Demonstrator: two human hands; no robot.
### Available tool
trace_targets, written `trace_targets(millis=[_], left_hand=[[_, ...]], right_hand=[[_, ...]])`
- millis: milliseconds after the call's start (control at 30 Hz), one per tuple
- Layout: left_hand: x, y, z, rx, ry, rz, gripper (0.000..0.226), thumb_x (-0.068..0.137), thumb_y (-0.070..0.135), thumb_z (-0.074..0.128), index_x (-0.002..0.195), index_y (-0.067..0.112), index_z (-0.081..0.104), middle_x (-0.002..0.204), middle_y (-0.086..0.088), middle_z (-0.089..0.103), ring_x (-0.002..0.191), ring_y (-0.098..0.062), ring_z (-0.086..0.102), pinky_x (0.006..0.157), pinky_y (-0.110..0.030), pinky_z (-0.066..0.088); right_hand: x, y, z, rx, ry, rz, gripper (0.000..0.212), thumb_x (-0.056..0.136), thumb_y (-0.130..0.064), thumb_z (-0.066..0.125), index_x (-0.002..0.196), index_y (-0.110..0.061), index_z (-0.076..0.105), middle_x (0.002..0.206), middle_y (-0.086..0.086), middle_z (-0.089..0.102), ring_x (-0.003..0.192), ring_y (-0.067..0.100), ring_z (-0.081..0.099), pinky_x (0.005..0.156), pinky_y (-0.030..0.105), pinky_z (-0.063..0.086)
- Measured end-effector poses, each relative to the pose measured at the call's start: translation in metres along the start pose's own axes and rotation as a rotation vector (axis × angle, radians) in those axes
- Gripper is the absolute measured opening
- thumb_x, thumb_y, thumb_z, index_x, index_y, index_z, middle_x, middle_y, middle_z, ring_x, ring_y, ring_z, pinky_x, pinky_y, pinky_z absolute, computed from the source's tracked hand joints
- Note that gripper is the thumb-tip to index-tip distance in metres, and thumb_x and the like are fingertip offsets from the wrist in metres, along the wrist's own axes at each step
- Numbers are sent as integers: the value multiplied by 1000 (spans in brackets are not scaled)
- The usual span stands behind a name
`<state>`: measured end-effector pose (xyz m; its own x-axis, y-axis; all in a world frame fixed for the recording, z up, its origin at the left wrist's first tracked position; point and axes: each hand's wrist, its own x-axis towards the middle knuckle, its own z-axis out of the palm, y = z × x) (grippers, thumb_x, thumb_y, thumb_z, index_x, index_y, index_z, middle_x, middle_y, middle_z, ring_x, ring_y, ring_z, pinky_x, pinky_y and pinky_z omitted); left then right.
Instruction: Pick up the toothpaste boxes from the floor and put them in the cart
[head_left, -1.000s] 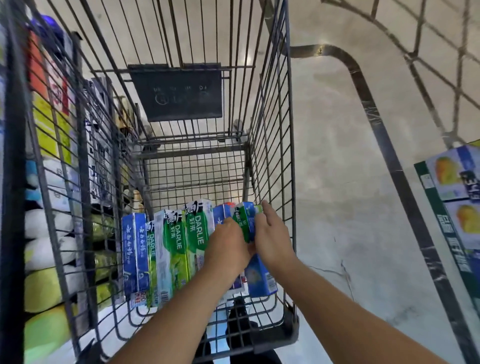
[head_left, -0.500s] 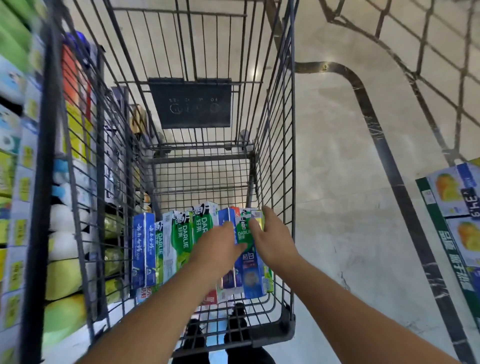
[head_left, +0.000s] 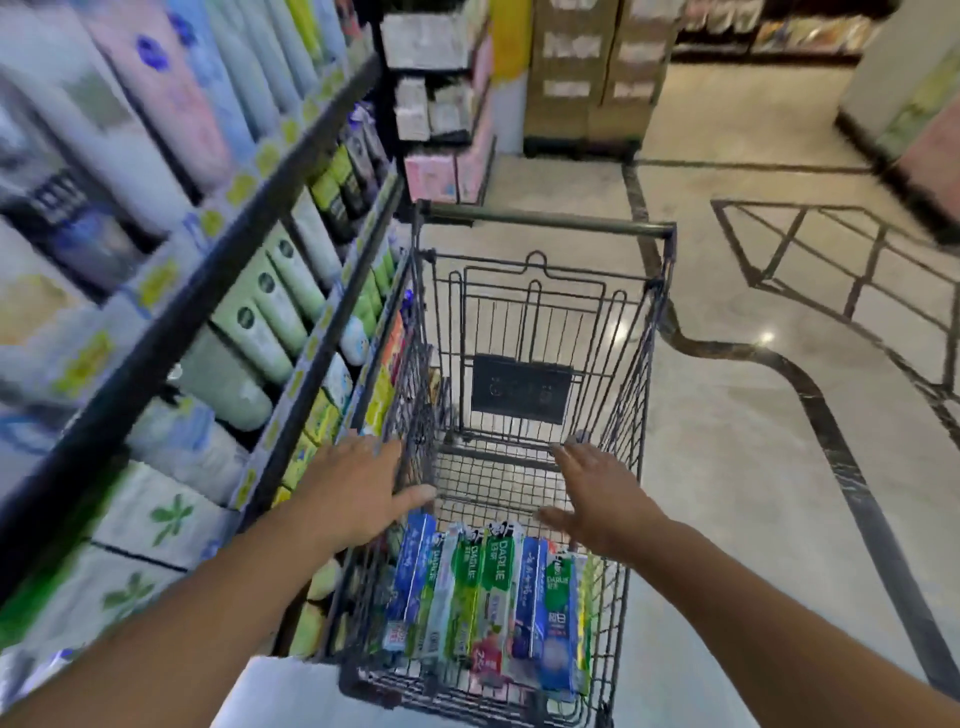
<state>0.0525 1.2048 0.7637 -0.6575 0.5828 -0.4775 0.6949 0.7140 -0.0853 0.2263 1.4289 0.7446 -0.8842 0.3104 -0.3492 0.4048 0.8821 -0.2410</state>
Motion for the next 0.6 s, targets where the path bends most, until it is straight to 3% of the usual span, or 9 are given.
trace_targets(millis=[100,167,300,367,533,600], left_hand=[[-28,-10,0,-49,6,-40,101,80,86,15,160,24,4,166,-12,11,153,-33,7,122,-52,12],[-49,-12,4,-73,-24,-39,102,81,85,16,160,22,2,166,-13,9,153,-33,4,122,-53,11],[-93,-23,20,-123,-73,24,132,52,94,-5,159,19,6,165,-13,15,151,-32,14,121,-50,20],[-119,-30,29,-152,-86,44,137,47,97,-9,160,20,5,165,-11,13,152,-30,12,121,-51,18],[-201,-64,65,-227,-51,-31,104,81,87,19,159,19,12,162,-13,22,148,-31,21,118,-51,24],[-243,-86,84,-273,-32,-69,110,76,91,15,159,19,13,162,-13,21,148,-31,22,118,-50,24]], right_hand=[[-8,-20,-19,-91,15,-65,92,91,-64,47,158,-19,3,166,8,0,153,27,1,122,45,3],[-15,-32,-24,-108,27,-86,93,91,-67,44,158,-19,2,166,7,-2,153,26,-2,121,44,1],[-35,-56,-19,-133,22,-118,94,89,-71,38,158,-19,1,166,6,-2,153,25,-2,122,42,1],[-47,-72,-13,-147,4,-130,94,89,-72,35,158,-18,1,166,7,-2,153,25,-2,123,44,3],[-83,-142,11,-188,-33,-230,95,88,-73,33,158,-18,1,166,7,0,153,26,0,121,44,2],[-106,-181,24,-214,-50,-302,93,90,-71,33,158,-18,-1,166,6,-3,153,25,-2,121,43,0]])
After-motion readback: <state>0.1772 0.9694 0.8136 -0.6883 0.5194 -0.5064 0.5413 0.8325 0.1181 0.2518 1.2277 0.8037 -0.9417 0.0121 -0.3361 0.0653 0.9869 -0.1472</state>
